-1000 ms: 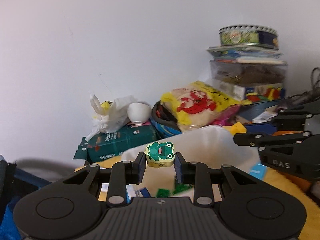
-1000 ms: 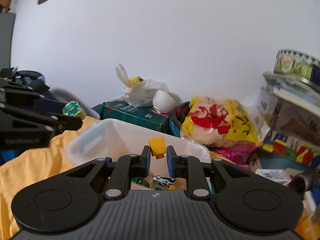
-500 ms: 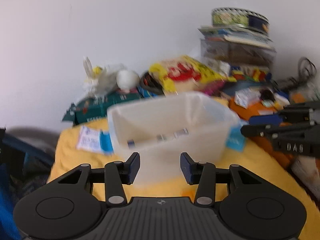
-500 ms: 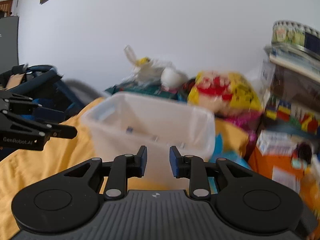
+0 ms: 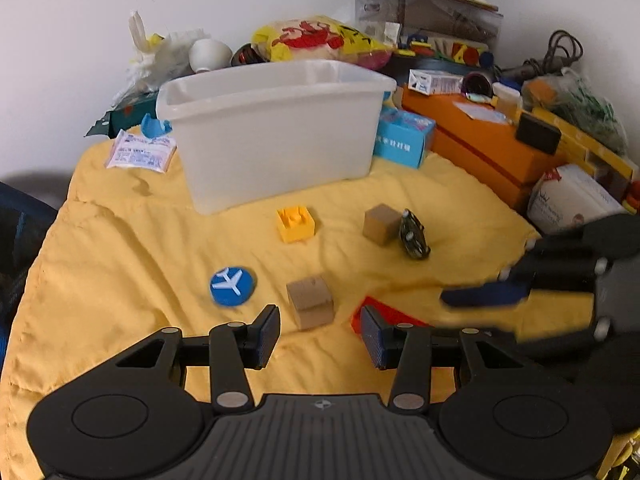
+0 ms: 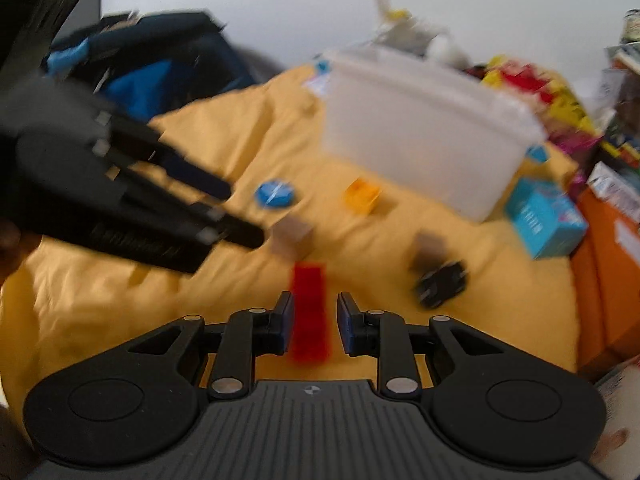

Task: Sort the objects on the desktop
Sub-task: 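Grasp the long red brick with the right gripper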

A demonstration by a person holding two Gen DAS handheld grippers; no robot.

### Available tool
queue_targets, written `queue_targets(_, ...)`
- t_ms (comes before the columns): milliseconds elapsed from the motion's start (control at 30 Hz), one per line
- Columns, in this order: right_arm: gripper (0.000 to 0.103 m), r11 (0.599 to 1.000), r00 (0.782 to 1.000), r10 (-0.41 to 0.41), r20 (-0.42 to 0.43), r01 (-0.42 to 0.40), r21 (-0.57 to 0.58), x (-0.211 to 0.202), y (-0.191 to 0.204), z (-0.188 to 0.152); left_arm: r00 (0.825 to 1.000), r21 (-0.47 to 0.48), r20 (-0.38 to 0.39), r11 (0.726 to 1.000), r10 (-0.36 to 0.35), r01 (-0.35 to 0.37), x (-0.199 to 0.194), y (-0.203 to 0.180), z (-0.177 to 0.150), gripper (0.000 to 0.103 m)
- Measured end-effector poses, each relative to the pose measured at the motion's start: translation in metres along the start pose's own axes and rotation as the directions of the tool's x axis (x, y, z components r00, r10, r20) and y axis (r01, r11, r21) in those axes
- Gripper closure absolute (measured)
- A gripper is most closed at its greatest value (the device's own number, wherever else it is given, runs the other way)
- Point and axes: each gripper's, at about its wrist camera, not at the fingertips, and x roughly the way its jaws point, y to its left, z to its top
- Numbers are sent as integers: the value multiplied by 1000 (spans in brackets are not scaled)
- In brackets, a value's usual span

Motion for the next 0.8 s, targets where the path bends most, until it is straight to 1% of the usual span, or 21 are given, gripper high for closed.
queue_targets(33, 77, 999, 1000, -9, -12, 8, -32, 4, 6, -2, 1000, -3, 0, 1000, 1, -1, 0, 0, -1, 55)
queue_targets(67, 76, 997, 1000, -25, -5, 25, -68, 6, 12, -4, 1000, -6, 0, 1000, 2, -2, 0, -1, -1, 55)
queue_targets(133, 76, 985, 998, -59, 32, 64, -161, 6, 26, -12, 1000, -9, 1, 1000, 4, -4, -1, -2, -2, 55)
queue_targets(167, 76, 978, 997, -61, 48, 69, -199, 7, 32, -13, 1000, -8, 5, 1000, 9, -9, -3, -2, -3, 55)
queue_targets(233, 77, 966, 997, -67, 48, 76, -247, 11, 41, -17, 1000, -7, 10, 1000, 15, -15, -5, -2, -3, 55)
queue_targets(267, 78, 958, 995, -83, 46, 93, -270, 15, 45, -18, 1000, -9, 10, 1000, 18, -18, -6, -2, -4, 55)
queue_targets(333, 77, 939, 989, -144, 31, 146, -313, 25, 49, -21, 1000, -16, 7, 1000, 22, -22, -7, -1, -5, 55)
queue_targets(400, 76, 929, 981, -191, 32, 191, -318, 33, 44, -23, 1000, -23, -2, 999, 25, -25, -6, 0, -6, 55)
queue_targets(467, 75, 931, 980, -200, 19, 197, -307, 38, 37, -22, 1000, -27, -7, 999, 20, -20, -6, -2, -7, 55)
queue_targets(500, 78, 938, 979, -204, 4, 197, -285, 40, 31, -20, 1000, -22, -7, 1000, 18, -18, -6, -3, -8, 54)
queue_targets(533, 79, 950, 980, -196, -17, 186, -253, 40, 25, -19, 1000, -11, -8, 1000, 18, -18, -5, -5, -8, 55)
queue_targets(600, 79, 985, 989, -138, -49, 132, -111, 35, 6, -13, 1000, 11, -3, 1000, 25, -25, -5, -8, -8, 54)
queue_targets(633, 78, 997, 995, -72, -63, 73, 15, 29, -6, -12, 999, 20, 0, 999, 32, -32, -4, -8, -9, 54)
queue_targets(667, 78, 989, 998, 8, -60, 1, 150, 23, -21, -10, 999, 24, 2, 999, 43, -43, -2, -7, -8, 54)
queue_targets(700, 78, 954, 995, 96, -40, -80, 290, 18, -37, -10, 999, 22, 2, 998, 55, -55, 0, -4, -7, 54)
queue_targets(733, 78, 889, 983, 183, -9, -162, 427, 14, -52, -13, 998, 16, 3, 998, 67, -67, 3, 0, -5, 54)
queue_targets(767, 78, 811, 966, 257, 22, -228, 539, 12, -65, -19, 996, 8, 9, 996, 88, -88, 6, 4, -3, 54)
queue_targets(800, 78, 721, 943, 328, 48, -283, 632, 14, -75, -25, 994, 1, 14, 994, 110, -110, 10, 9, -1, 54)
